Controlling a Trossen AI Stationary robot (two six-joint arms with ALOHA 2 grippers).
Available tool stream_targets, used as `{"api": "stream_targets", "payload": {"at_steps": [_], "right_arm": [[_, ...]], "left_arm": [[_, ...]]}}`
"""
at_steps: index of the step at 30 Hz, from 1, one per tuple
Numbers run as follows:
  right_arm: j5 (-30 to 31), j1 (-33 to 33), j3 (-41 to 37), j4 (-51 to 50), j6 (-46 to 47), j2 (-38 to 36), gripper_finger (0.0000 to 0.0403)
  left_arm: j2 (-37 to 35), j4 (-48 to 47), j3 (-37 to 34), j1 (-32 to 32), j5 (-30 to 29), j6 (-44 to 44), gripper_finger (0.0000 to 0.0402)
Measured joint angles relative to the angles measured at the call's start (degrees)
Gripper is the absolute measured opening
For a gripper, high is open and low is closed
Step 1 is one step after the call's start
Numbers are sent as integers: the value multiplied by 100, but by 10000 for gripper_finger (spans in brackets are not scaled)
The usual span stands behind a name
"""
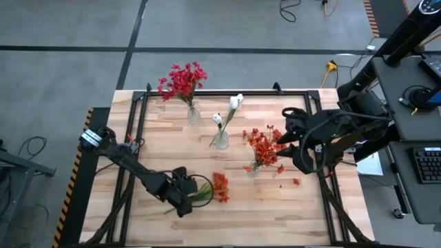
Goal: Sort flowers into vase by color
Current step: Put the orange sprig flower into the bottom right transparent glass vase
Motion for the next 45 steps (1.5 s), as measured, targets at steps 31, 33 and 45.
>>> {"api": "stream_targets", "payload": {"at_steps": [31,33,45], "right_arm": [[985,1433,-1197,245,1061,0,187],[1088,1515,-1299,251,1055,0,187],[2681,2464,-1567,1026,-62,0,187]], "left_arm": [[691,623,24,-881,-228,-1191,164],[692,653,24,-899,-295,-1253,130],[671,611,10,-905,-550,-1548,5]]}}
